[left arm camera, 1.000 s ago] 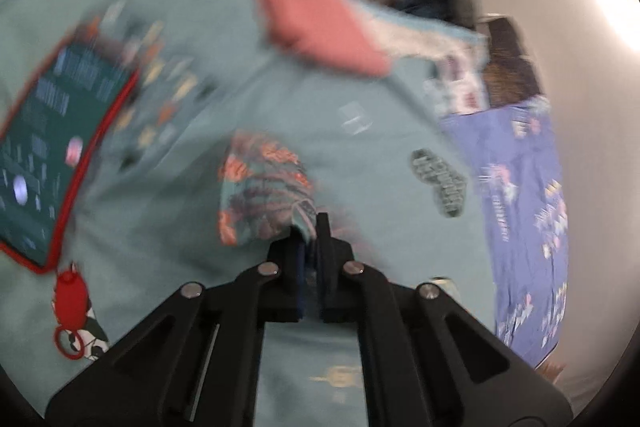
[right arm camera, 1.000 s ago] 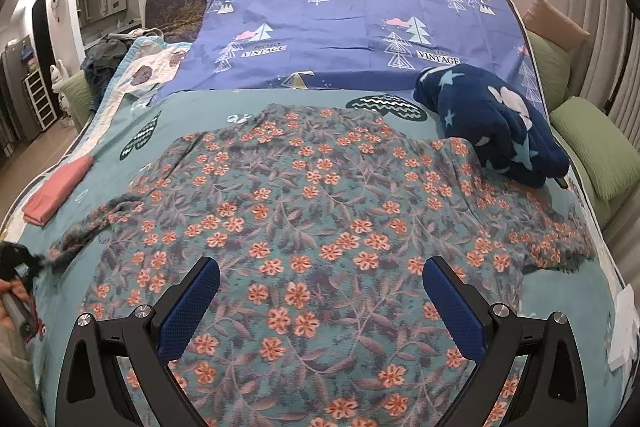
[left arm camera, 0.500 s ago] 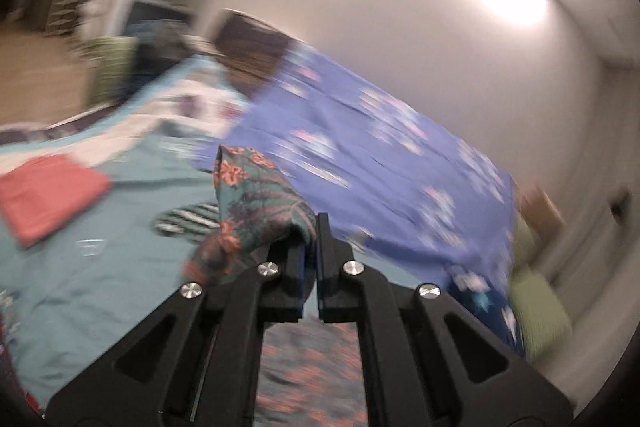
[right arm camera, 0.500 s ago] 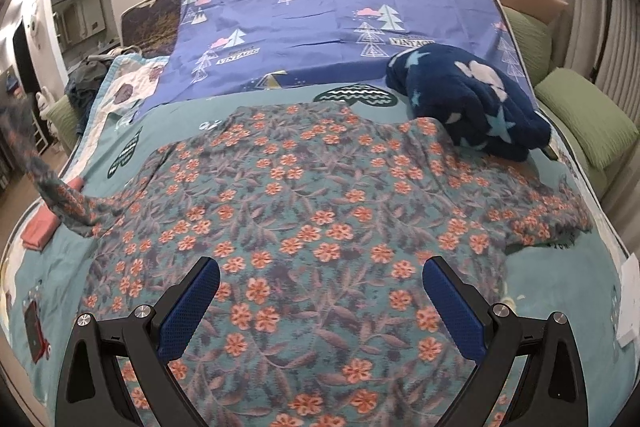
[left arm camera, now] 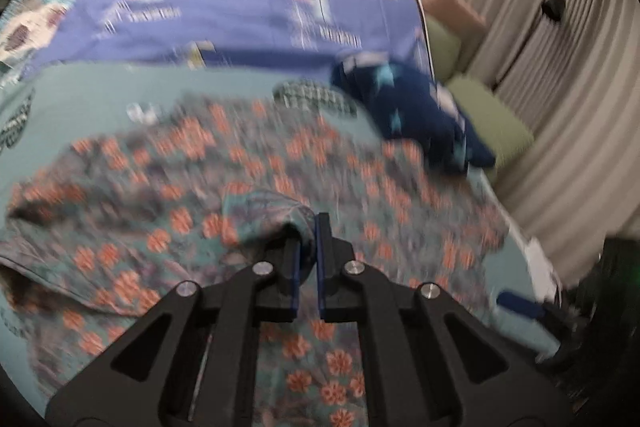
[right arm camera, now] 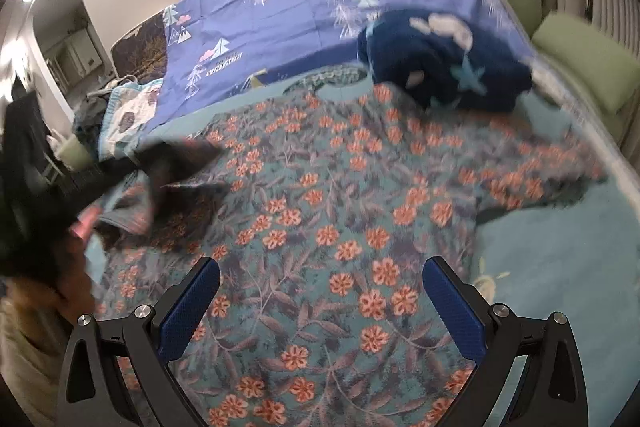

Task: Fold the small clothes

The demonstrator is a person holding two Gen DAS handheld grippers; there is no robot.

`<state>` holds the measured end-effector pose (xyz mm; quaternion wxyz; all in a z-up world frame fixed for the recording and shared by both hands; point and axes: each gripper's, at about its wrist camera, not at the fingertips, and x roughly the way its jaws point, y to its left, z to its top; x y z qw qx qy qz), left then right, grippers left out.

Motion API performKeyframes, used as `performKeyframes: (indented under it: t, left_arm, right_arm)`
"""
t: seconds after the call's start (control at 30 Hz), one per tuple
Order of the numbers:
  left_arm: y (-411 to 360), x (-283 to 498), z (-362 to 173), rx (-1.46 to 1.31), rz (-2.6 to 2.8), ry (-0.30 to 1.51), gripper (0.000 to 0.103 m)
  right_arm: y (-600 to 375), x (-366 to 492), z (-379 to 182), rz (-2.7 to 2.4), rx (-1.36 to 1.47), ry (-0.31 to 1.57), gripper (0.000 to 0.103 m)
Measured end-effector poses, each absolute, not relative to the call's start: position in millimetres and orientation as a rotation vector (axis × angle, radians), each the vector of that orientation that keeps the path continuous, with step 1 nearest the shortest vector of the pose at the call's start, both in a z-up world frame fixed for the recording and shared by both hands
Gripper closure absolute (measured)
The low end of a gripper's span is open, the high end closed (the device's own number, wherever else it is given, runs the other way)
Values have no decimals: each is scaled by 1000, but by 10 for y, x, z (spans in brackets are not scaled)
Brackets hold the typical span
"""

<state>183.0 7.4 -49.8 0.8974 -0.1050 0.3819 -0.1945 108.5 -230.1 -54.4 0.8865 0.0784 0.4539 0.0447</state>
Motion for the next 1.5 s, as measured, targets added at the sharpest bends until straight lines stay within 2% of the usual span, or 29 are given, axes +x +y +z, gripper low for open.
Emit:
performKeyframes:
  t: [0.1, 0.33, 0.57, 0.63, 0.87, 0.93, 1.0, 1.03, 1.07, 1.2, 1.33, 1.5]
  left_arm:
    - [66, 1768, -575, -198, -410, 826, 88]
    - [631, 1410, -247, -232, -323, 698, 53]
    - [1425, 1131, -305, -160, -19, 643, 42]
    - [1576, 1132, -425, -127, 63, 664, 42]
    - [1683, 1330, -847, -102, 119, 782, 42]
    - [1710, 1441, -965, -113, 153, 826, 43]
    - [1786, 1506, -1030, -161, 187, 850, 61]
    - [1842, 1508, -1042, -193, 194, 857, 82]
    - [1887, 1485, -1048, -221, 192, 858, 91]
    - [1952, 1332, -982, -257, 152, 821, 91]
    - [1793, 1177, -963, -147, 134, 805, 93]
    - [1771, 1054, -971, -137, 102, 818, 93]
  right_arm:
    - [-2334, 1174, -619, 129, 214, 981, 2]
    - [-2191, 1585, -665, 307, 310, 1044, 5]
    - [-1838, 2101, -897, 415, 449, 1177, 5]
    - [-1697, 2101, -910, 428, 416, 1176, 5]
    - [-699, 1953, -848, 403, -86, 1080, 5]
    - [-572, 2009, -919, 330, -146, 1083, 5]
    - [-568, 2097, -1007, 244, -143, 1087, 29]
    - [-610, 2134, -1033, 217, -133, 1087, 67]
    - [-734, 2159, -1032, 205, -83, 1093, 93]
    - [-1454, 2091, -879, 232, 282, 1053, 94]
    - [-2041, 1873, -804, 188, 381, 1020, 90]
    - [-2480, 1709, -911, 166, 422, 1080, 81]
